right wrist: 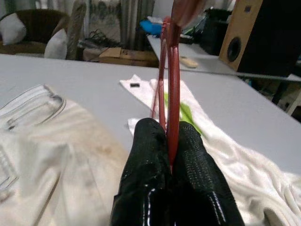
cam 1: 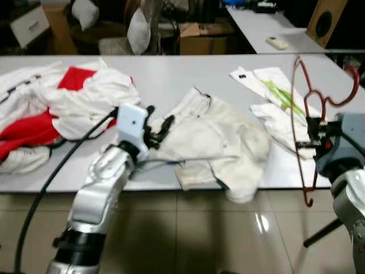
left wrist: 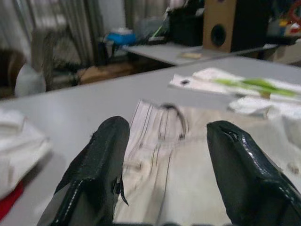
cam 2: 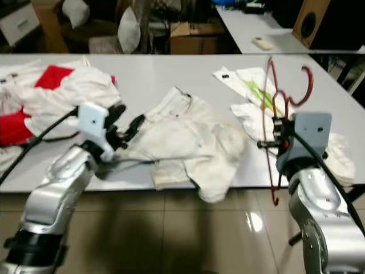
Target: Hang hanger
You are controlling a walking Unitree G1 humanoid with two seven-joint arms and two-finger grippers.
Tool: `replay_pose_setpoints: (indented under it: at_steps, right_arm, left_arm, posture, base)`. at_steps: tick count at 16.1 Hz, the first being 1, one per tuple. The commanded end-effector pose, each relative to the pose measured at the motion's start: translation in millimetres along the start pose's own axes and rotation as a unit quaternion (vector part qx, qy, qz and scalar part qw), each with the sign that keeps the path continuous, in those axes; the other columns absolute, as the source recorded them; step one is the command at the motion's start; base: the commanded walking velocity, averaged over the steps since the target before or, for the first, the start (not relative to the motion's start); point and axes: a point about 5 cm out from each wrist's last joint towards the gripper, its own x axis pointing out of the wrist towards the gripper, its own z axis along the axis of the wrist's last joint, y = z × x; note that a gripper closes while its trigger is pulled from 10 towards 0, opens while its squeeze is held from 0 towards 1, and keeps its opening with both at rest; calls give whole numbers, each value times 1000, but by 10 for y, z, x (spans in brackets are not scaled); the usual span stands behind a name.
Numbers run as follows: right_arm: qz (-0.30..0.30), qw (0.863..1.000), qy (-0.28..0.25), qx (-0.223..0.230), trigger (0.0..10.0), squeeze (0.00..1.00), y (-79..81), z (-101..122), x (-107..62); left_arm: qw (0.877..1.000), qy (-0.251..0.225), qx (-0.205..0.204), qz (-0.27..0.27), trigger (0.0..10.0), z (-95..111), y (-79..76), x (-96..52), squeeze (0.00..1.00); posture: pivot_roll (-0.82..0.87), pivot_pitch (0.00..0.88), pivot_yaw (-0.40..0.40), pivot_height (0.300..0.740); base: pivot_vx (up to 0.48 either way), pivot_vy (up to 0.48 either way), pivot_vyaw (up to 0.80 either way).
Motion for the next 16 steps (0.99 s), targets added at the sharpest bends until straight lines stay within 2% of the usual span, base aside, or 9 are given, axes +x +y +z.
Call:
replay_pose_setpoints:
  at_steps: [1,4,5,6,10,11,14,15,16]
  right_arm:
    - [-5,1000,-3,4,10000,0,-48,12,-23]
    - [-20,1000,-5,21,10000,0,-49,-87,-98]
    - [-29,999,-5,12,10000,0,-44,-106,-109]
    - [-19,999,24,19,10000,0,41,-271,-167]
    - [-9,998,54,21,10000,0,141,-459,-275]
    - [0,998,57,34,10000,0,160,-467,-285]
    - [-11,999,41,24,10000,0,170,-457,-306]
    - [-13,999,41,25,10000,0,187,-472,-320]
    - [-13,999,39,30,10000,0,200,-472,-323]
  left_arm:
    - [1000,6,-4,-6,10000,-13,-21,0,0]
    - [999,21,-29,-24,10000,-112,-150,29,0]
    - [999,26,-33,-26,10000,-131,-167,27,0]
    - [999,22,-28,-40,10000,-168,-222,3,0]
    - [999,16,-30,-37,10000,-201,-200,-20,0]
    - [999,16,-31,-36,10000,-205,-194,-25,0]
    - [998,19,-35,-38,10000,-236,-187,-48,0]
    - [997,8,-59,-43,10000,-227,-205,-51,0]
    - [997,7,-59,-39,10000,-227,-205,-54,0]
  posture:
    - [-179,26,34,740]
    - [-192,26,44,740]
    - [-192,26,44,740]
    - [-196,27,45,740]
    - [-199,34,46,740]
    - [-200,34,46,740]
    - [-203,35,45,740]
    - [-206,38,46,740]
    - [-206,38,46,740]
  base:
    - [0,0,0]
    - [0,0,0]
    - [0,0,0]
    - [0,0,-488]
    - [0,0,-741]
    - [0,0,-800]
    - [0,0,-800]
    - [0,0,-800]
    - [0,0,-800]
